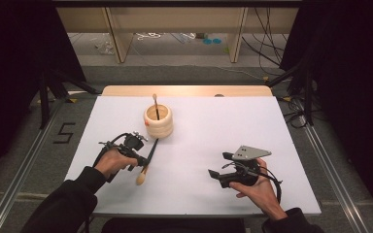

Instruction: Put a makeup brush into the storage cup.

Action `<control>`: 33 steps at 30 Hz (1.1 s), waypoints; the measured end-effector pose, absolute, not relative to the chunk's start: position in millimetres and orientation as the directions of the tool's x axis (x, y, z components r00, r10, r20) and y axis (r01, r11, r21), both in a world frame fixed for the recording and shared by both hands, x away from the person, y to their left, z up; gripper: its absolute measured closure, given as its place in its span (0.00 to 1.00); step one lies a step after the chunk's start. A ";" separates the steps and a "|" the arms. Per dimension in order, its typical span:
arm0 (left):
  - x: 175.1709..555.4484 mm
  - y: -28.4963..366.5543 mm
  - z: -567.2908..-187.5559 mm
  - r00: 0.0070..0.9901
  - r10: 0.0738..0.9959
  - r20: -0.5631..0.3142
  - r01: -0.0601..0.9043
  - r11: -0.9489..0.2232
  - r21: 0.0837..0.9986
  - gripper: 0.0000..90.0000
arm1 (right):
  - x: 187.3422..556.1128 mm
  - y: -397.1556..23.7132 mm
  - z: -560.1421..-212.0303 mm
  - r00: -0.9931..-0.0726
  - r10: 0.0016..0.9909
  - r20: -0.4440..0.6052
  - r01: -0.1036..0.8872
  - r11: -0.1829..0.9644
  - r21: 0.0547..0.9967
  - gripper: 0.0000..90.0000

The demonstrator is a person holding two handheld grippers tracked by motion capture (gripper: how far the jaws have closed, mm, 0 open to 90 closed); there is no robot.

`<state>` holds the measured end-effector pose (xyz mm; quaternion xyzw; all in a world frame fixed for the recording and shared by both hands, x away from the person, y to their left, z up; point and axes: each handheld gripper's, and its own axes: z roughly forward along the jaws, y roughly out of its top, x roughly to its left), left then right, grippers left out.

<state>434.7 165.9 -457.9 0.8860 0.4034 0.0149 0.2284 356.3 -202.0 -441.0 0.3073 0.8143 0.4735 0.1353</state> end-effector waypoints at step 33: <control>449.6 149.7 -459.7 0.785 0.618 -0.038 0.611 -0.762 0.214 0.85 | 356.1 -201.3 -440.8 -0.781 0.621 0.073 0.370 0.365 0.855 0.20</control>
